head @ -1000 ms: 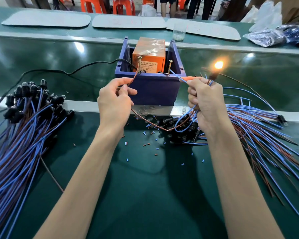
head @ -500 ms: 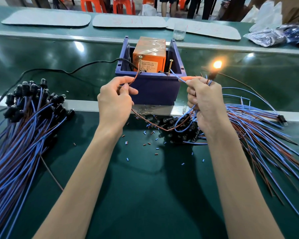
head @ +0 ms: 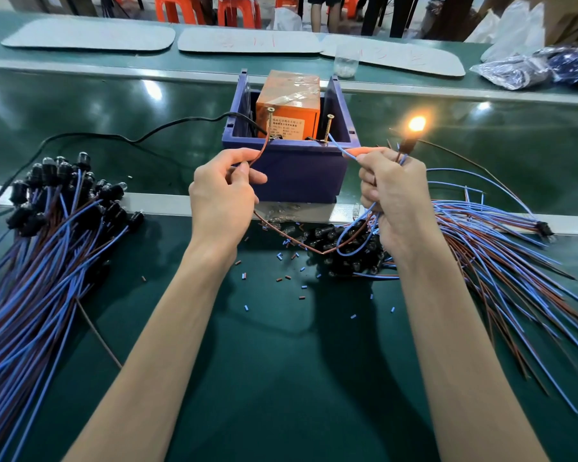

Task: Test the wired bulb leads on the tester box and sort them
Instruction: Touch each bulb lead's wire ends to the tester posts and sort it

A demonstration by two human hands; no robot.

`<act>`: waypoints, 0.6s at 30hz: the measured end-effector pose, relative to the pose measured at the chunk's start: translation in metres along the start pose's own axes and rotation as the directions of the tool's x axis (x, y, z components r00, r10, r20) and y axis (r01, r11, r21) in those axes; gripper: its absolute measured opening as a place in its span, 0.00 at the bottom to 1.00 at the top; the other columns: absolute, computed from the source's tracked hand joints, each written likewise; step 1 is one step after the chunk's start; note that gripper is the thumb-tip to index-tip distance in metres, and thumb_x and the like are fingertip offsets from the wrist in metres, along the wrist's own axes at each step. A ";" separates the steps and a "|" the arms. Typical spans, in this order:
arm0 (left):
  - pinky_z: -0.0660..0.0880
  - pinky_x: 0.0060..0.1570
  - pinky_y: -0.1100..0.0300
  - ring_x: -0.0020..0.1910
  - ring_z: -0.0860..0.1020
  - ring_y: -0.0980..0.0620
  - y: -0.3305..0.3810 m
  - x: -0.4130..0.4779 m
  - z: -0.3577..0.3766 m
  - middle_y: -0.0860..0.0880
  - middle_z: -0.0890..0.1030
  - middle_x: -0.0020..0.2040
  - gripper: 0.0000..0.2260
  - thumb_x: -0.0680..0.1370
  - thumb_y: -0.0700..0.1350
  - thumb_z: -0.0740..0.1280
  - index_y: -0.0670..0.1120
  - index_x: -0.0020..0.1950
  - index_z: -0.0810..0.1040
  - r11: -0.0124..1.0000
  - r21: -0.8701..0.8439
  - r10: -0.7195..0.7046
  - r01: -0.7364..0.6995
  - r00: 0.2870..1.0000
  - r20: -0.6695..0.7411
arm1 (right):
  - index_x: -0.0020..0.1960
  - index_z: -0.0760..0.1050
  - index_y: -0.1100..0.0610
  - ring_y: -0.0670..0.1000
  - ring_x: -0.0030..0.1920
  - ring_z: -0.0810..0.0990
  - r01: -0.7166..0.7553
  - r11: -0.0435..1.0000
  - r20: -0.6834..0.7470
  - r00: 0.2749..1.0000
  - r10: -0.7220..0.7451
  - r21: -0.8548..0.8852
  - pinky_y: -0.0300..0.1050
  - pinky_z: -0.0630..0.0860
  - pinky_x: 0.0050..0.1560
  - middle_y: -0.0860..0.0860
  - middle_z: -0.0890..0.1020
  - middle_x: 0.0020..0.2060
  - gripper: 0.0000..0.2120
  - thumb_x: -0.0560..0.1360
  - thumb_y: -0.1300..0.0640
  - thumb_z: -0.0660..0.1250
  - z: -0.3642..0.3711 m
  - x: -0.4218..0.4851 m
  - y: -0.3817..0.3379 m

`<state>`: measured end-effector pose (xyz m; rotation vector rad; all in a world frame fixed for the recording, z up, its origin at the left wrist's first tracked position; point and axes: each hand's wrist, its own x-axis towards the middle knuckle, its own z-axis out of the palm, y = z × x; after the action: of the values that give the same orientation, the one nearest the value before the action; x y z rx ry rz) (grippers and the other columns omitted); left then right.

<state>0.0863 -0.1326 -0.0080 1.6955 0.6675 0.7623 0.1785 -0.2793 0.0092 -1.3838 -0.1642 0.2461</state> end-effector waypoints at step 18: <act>0.69 0.29 0.72 0.24 0.73 0.61 0.019 -0.004 -0.001 0.58 0.81 0.30 0.10 0.80 0.38 0.60 0.49 0.50 0.79 0.992 -0.105 -0.055 0.069 0.989 0.136 | 0.40 0.79 0.58 0.43 0.21 0.62 -0.044 0.999 0.153 0.987 0.040 0.023 0.32 0.58 0.20 0.46 0.68 0.23 0.15 0.79 0.63 0.56 0.009 -0.010 -0.017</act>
<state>0.0836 -0.1394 0.0097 1.6026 0.5730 0.6249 0.1675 -0.2760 0.0279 -1.3435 -0.2585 0.3883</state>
